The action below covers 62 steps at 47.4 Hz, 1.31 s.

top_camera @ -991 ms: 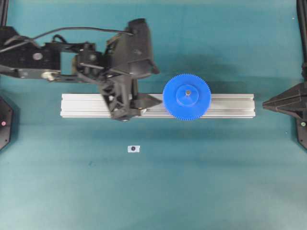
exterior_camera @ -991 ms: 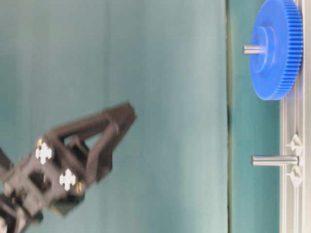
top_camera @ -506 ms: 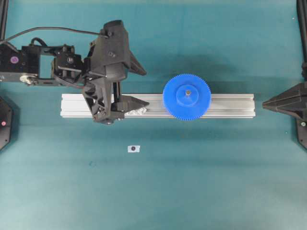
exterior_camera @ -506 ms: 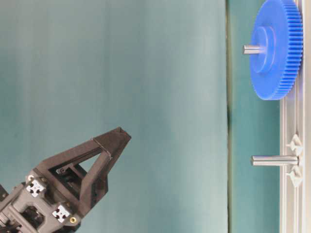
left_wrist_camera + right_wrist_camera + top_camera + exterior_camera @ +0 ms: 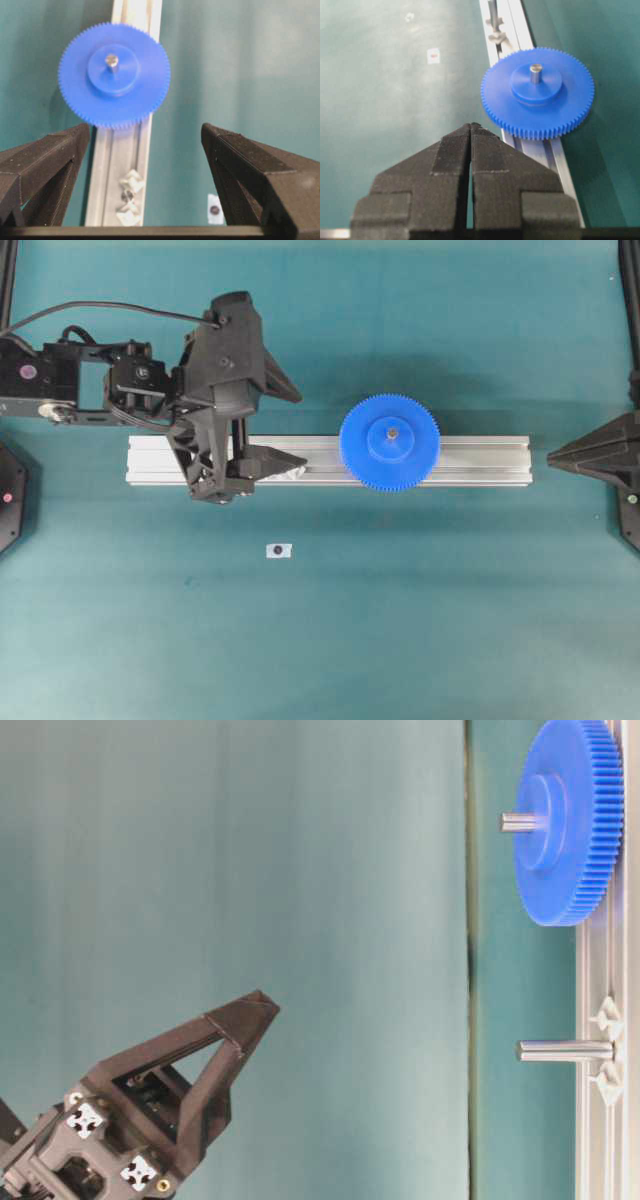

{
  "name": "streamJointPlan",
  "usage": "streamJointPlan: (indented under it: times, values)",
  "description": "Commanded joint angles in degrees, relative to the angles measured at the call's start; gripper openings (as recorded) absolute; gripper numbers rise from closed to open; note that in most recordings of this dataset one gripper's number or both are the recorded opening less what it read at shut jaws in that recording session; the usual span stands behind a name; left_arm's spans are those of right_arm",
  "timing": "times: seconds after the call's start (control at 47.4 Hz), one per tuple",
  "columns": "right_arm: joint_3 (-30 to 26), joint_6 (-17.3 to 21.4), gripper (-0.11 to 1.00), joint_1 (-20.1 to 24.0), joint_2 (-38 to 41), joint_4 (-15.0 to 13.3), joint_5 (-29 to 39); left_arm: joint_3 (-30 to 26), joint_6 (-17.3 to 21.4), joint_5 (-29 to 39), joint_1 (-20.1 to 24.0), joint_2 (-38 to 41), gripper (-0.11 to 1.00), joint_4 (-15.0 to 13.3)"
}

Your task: Find the location of the shaft and insert the large gear.

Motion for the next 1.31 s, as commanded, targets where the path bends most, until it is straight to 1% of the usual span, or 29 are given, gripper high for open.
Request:
streamJointPlan:
  times: [0.0,0.422,1.287]
  values:
    - [-0.53,0.53,0.0,0.0,0.44,-0.09,-0.44,-0.53,-0.09,-0.97,-0.26,-1.41,0.93,0.18]
    - [-0.53,0.53,0.0,0.0,0.44,-0.09,-0.44,0.35,-0.44,-1.05,-0.53,-1.49,0.93,0.18]
    - [-0.53,0.53,0.0,-0.09,0.35,-0.09,-0.44,0.35,-0.88,-1.05,-0.62,-1.05,0.92,0.18]
